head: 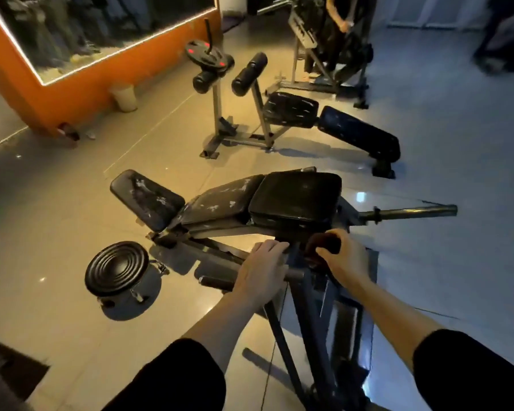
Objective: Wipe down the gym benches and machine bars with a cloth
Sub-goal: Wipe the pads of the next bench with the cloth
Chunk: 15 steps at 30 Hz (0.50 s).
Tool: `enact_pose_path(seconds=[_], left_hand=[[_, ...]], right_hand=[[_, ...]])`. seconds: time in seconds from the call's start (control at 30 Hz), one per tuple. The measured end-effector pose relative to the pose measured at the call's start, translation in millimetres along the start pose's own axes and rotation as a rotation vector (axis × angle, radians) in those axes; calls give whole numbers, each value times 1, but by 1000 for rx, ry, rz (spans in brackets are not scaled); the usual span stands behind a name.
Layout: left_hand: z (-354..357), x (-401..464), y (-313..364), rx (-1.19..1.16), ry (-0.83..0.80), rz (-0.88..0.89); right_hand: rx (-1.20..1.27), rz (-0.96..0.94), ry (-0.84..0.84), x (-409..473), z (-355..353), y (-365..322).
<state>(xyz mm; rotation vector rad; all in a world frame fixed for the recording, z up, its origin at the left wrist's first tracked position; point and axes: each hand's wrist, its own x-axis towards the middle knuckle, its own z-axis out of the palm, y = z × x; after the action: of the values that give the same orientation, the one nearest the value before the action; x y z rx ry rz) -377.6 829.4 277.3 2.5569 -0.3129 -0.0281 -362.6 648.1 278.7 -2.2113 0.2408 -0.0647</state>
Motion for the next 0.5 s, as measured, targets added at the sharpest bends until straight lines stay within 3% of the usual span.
enact_pose_path(seconds=[0.2, 0.5], left_hand=[[-19, 48, -41, 39, -123, 223], [1, 131, -65, 123, -314, 432]], right_hand=[[-30, 198, 121, -9, 34, -7], [116, 401, 402, 21, 84, -1]])
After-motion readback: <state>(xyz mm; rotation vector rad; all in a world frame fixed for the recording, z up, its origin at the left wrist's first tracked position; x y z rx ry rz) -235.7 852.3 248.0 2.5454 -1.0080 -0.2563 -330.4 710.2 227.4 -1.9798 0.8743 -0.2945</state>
